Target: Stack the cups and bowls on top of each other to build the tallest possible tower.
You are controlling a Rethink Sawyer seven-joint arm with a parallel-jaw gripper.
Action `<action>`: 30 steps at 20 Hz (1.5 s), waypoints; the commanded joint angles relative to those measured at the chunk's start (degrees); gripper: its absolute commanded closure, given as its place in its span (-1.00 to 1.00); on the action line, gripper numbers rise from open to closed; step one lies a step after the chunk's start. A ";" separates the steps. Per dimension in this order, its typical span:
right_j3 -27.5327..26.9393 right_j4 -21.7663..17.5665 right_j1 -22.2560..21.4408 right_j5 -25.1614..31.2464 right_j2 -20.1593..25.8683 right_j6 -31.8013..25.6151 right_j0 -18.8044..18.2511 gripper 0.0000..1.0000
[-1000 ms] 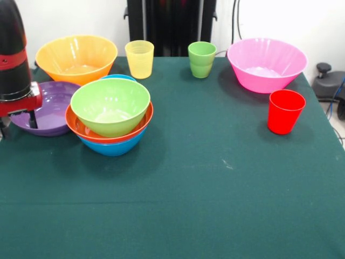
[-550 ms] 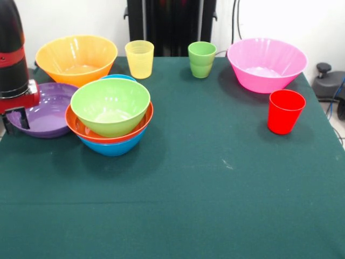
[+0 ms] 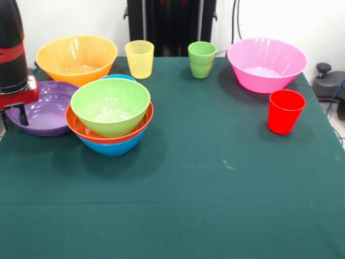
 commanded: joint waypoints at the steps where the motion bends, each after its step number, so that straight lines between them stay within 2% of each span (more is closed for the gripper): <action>1: 0.64 -1.57 0.31 3.36 -0.83 -9.09 1.66 1.00; 9: -5.99 1.82 -4.52 15.98 2.56 -21.38 0.01 1.00; 12: -7.86 1.95 -5.70 19.75 3.35 -23.63 0.15 1.00; 24: -13.71 0.33 -8.19 28.75 4.26 -27.03 2.79 1.00; 30: -13.04 1.52 -11.98 34.26 2.32 -23.22 6.07 1.00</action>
